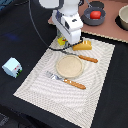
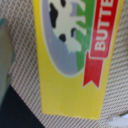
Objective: Interact with the objects in diverse but meaningful ways.
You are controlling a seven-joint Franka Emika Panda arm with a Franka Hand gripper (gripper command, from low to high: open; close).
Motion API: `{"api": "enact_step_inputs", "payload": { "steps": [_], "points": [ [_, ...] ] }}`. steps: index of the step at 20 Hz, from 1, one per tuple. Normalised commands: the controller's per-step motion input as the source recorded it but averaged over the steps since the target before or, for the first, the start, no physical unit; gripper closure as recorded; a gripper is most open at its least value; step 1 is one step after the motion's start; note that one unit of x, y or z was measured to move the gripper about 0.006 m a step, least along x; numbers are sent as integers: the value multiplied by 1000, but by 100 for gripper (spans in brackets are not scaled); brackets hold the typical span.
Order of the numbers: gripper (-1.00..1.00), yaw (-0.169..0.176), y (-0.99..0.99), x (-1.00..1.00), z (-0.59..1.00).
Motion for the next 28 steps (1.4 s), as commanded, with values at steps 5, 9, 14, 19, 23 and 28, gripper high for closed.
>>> {"api": "enact_step_inputs", "payload": {
  "steps": [5,9,14,19,23,28],
  "points": [
    [100,64,0,-255,-103],
    [100,65,-137,-455,487],
    [100,59,-287,-432,885],
    [100,18,-563,-233,825],
    [100,0,-871,-14,504],
    [100,0,-948,31,247]
  ]
}}
